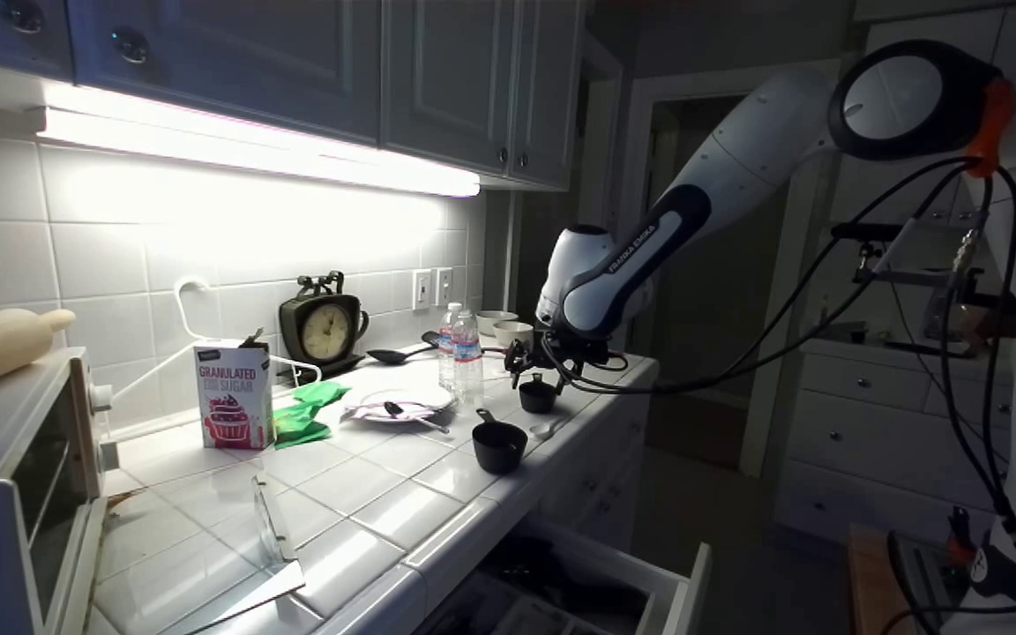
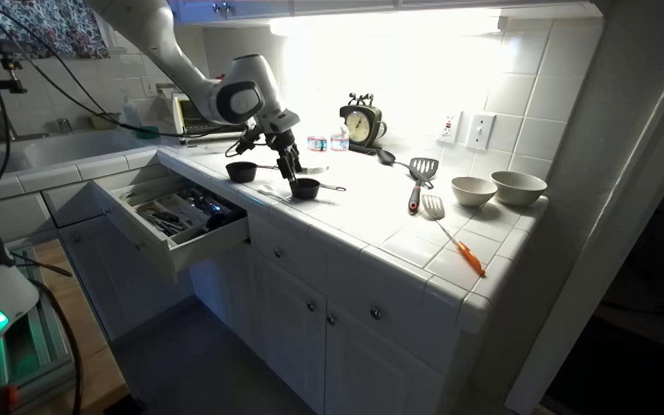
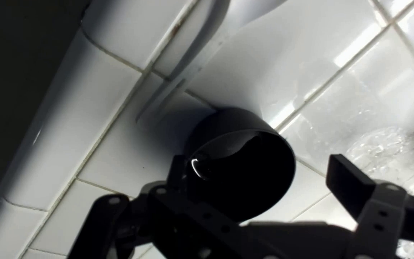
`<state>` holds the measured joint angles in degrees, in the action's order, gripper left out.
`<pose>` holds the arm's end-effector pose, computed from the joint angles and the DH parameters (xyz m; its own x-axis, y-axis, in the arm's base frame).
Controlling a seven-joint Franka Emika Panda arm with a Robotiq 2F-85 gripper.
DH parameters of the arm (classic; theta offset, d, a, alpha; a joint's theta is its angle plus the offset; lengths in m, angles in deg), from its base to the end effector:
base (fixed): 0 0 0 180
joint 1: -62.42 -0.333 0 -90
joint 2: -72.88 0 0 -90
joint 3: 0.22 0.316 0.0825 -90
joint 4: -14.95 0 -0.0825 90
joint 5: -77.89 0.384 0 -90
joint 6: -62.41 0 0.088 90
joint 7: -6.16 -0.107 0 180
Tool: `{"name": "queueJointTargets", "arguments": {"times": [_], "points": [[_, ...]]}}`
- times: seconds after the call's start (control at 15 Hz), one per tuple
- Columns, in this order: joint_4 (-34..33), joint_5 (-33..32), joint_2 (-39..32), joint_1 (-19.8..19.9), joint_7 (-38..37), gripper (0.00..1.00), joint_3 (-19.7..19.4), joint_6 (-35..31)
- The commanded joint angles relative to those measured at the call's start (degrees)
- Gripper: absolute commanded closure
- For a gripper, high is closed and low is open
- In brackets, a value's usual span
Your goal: Take the pot out of the other then move the pot on the right to the right
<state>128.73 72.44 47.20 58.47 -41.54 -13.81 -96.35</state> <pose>0.6355 -0.0946 0.2787 0.5826 -0.7376 0.3413 -0.7473 -0.6513 -0.1320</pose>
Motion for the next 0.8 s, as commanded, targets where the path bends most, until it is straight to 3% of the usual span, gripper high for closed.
{"name": "queueJointTargets", "arguments": {"times": [0.0,0.73], "points": [[2.00,2.71,2.10,1.00,2.86,0.00,1.29,-2.55],[2.92,5.41,1.39,1.13,5.45,0.00,1.76,-2.58]]}}
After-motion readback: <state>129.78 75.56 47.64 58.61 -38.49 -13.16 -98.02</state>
